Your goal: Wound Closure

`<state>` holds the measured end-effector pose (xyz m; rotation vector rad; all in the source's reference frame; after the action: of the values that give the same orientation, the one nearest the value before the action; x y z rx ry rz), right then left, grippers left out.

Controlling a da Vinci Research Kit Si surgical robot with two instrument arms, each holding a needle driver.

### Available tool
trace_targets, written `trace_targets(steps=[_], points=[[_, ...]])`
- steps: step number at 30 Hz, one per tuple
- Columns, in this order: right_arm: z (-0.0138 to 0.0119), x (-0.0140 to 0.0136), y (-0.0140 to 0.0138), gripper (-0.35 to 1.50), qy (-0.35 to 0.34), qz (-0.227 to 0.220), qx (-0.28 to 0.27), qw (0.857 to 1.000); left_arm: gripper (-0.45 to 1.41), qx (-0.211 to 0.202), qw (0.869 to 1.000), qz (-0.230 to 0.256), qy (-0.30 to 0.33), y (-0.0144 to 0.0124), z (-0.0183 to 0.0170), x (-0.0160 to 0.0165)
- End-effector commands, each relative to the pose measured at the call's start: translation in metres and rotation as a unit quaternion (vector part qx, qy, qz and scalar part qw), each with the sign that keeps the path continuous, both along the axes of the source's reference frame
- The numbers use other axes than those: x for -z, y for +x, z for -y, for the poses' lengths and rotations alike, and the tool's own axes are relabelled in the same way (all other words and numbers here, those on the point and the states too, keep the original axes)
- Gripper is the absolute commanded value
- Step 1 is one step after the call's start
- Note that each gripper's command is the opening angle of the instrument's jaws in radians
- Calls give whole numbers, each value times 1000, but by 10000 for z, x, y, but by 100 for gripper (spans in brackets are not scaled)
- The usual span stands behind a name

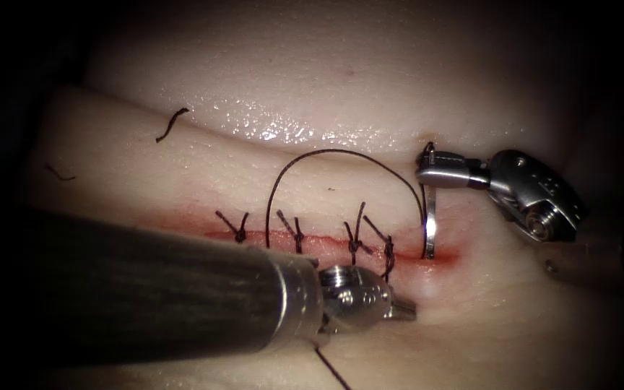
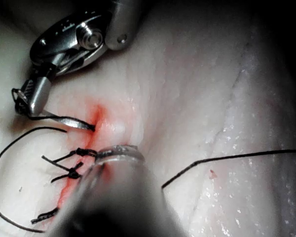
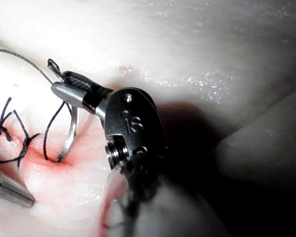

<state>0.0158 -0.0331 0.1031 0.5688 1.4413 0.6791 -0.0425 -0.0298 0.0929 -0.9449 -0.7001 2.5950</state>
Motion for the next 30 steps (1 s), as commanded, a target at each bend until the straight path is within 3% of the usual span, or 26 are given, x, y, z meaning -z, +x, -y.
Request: trace_targets(steps=[1,17,30], points=[[8,-7,9,-35,15,-3,2,1000,-17,0,1000,0,0,-6,4,-6],[28,-4,10,-35,167,-4,7,986,-17,-1,1000,0,0,-4,4,-7],[41,25,16,-35,373,-38,-14,927,-17,-3,1000,2,0,-1,3,-8]])
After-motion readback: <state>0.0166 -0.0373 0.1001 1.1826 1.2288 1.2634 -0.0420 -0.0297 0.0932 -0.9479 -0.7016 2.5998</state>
